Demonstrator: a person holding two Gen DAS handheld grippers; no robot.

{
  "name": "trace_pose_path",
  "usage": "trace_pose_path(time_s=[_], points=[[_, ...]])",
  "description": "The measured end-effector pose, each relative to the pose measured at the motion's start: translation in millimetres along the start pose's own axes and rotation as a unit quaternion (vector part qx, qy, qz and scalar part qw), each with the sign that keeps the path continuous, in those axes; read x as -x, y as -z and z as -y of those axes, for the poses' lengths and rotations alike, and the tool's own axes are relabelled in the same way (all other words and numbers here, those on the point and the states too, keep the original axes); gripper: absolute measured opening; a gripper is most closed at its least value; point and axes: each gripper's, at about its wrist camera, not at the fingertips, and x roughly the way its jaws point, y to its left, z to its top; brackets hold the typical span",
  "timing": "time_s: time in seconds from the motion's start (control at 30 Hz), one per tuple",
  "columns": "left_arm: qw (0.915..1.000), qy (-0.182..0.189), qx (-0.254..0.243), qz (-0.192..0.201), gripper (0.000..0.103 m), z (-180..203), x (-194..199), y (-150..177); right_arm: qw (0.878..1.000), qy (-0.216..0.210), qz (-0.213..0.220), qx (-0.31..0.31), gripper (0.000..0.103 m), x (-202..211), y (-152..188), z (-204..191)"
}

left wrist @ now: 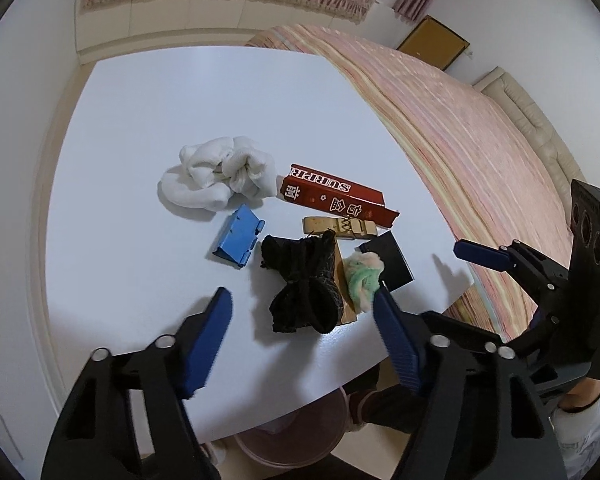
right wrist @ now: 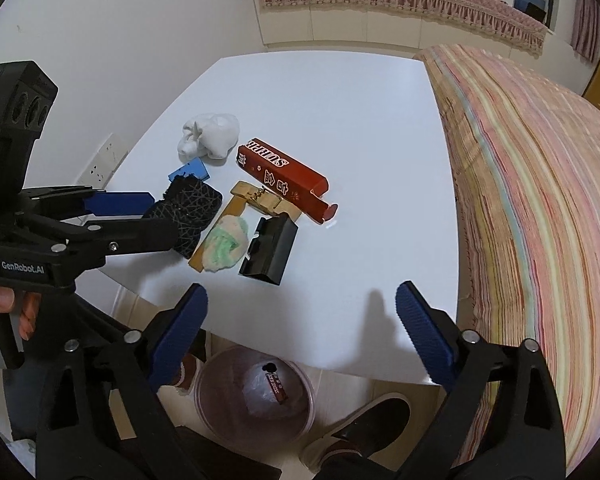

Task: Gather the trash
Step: 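Grasp the black sock with the left tool while the right tool grasps the black rectangular case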

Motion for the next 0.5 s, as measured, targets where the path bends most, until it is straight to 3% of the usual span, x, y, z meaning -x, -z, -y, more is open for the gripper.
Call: trace_pose_path(time_s=[0.13,0.23,0.5], points=[[1.0,0.001,-0.001,-0.002,0.045,-2.1,0.7,1.9,1.0,0.0,-0.004,0.001,0.081,-7.0,-3.1,0.0],[1.0,0.009,-0.003,-0.002,0.037,-3.7,0.6,2.1,1.0,-0.002,-0.005,0.001,0.077,-10.4,-5.7,-0.4],[0.9999,0.016,-0.005,0.001,0.03,-6.5,3.5,4.3,1.0,-0.002,-0.003,0.012,0.06,-16.0,-10.3,-7.1]])
